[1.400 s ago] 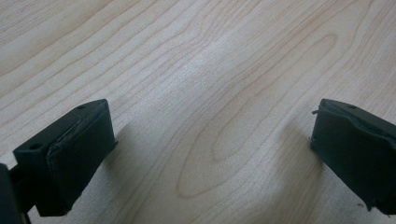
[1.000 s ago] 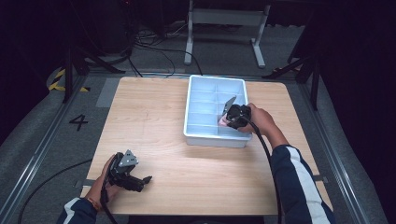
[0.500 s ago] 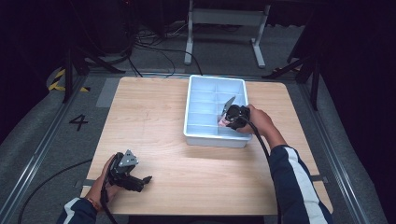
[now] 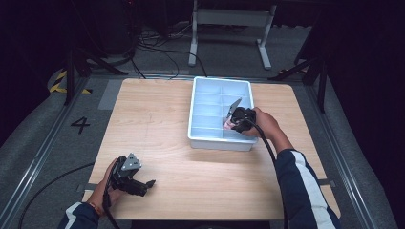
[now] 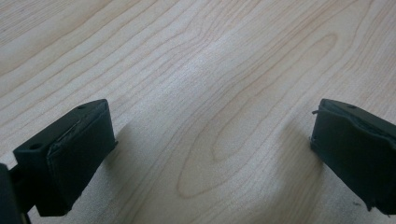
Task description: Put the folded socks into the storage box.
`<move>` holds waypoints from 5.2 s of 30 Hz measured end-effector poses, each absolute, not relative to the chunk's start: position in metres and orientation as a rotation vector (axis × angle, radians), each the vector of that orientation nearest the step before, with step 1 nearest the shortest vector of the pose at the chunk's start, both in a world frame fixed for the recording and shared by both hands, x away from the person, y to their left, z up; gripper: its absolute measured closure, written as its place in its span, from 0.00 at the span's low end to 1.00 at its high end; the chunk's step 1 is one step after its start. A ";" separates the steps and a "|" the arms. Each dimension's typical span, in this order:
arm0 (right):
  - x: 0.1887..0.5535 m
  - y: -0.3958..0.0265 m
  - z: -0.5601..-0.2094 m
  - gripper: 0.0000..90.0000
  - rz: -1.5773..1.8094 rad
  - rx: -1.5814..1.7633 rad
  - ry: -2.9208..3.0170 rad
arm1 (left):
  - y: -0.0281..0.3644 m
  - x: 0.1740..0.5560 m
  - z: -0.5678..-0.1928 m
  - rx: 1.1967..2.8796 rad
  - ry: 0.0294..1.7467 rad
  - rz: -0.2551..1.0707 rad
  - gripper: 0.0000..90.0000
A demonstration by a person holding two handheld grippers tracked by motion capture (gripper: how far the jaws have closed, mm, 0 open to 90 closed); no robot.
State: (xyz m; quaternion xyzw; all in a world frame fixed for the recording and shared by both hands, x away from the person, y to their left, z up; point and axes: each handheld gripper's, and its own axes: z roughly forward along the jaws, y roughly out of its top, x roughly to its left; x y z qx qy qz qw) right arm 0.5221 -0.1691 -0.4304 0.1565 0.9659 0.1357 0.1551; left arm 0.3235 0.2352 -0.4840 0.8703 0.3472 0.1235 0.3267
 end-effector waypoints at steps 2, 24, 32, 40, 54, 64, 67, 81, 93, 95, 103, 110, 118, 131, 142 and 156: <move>0.522 -0.171 -0.430 0.82 0.400 0.458 2.765 | 0.235 0.324 -0.484 2.280 0.910 0.323 0.00; 0.518 -0.187 -0.424 0.69 0.523 0.557 2.714 | 0.235 0.323 -0.484 2.281 0.911 0.325 0.00; 0.518 -0.198 -0.417 0.53 0.611 0.638 2.682 | 0.235 0.323 -0.484 2.280 0.911 0.326 0.00; 0.517 -0.204 -0.413 0.51 0.658 0.681 2.651 | 0.235 0.323 -0.484 2.280 0.912 0.326 0.00; 0.505 -0.220 -0.396 0.45 0.769 0.721 2.583 | 0.235 0.323 -0.484 2.280 0.912 0.326 0.00; 0.493 -0.230 -0.382 0.40 0.750 0.735 2.532 | 0.235 0.323 -0.484 2.280 0.912 0.326 0.00; 0.490 -0.232 -0.380 0.39 0.756 0.744 2.521 | 0.235 0.323 -0.484 2.280 0.912 0.325 0.00; 0.471 -0.245 -0.368 0.36 0.767 0.758 2.492 | 0.235 0.323 -0.484 2.280 0.911 0.326 0.00; 0.450 -0.251 -0.364 0.36 0.776 0.725 2.487 | 0.235 0.323 -0.484 2.280 0.912 0.326 0.00; 0.446 -0.252 -0.364 0.36 0.779 0.720 2.491 | 0.235 0.323 -0.484 2.280 0.911 0.326 0.00; 0.431 -0.261 -0.364 0.36 0.778 0.695 2.490 | 0.235 0.323 -0.484 2.277 0.916 0.324 0.00; 0.421 -0.267 -0.367 0.36 0.776 0.687 2.490 | 0.235 0.323 -0.484 2.279 0.911 0.324 0.00; 0.412 -0.275 -0.372 0.36 0.769 0.683 2.489 | 0.235 0.323 -0.484 2.280 0.913 0.326 0.00; 0.396 -0.286 -0.388 0.36 0.752 0.681 2.488 | 0.235 0.323 -0.484 2.280 0.912 0.326 0.00; 0.384 -0.303 -0.401 0.36 0.725 0.703 2.482 | 0.235 0.323 -0.484 2.280 0.912 0.326 0.00; 0.370 -0.325 -0.421 0.36 0.714 0.754 2.478 | 0.235 0.323 -0.484 2.280 0.912 0.326 0.00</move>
